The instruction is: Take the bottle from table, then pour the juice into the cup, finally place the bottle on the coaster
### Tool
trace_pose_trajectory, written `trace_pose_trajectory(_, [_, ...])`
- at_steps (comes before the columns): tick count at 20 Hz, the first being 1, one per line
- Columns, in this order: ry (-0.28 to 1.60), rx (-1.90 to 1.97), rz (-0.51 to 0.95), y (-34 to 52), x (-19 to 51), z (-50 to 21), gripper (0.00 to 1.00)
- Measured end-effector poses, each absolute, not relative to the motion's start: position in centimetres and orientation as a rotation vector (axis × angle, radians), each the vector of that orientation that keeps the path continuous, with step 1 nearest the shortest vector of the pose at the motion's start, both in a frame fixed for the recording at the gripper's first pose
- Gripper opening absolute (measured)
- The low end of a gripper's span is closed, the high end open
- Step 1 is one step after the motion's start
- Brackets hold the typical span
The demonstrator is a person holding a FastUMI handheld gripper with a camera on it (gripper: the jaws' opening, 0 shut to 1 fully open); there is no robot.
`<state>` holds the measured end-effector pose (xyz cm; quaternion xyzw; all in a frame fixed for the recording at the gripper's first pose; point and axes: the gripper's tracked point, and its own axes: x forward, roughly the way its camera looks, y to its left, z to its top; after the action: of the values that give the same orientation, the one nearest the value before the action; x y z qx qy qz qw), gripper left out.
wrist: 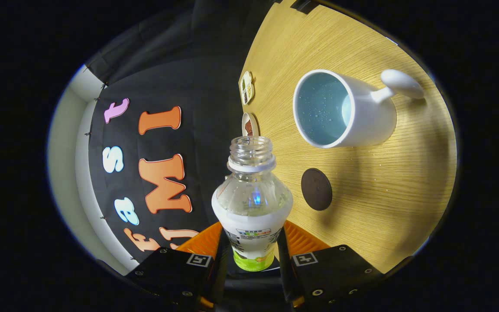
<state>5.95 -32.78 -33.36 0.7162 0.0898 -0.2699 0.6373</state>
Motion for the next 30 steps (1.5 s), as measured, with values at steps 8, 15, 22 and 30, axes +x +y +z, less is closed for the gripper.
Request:
trace_pose_trajectory(8, [0.188,1.682,-0.622,-33.1,6.2,-33.2,0.53])
trace_pose_trajectory(15, [0.164,1.715,-0.606,-33.4,6.8,-32.5,0.53])
trace_pose_trajectory(22, [0.142,1.742,-0.586,-33.6,7.2,-31.0,0.53])
trace_pose_trajectory(30, [0.107,1.755,-0.57,-34.1,7.2,-29.3,0.53])
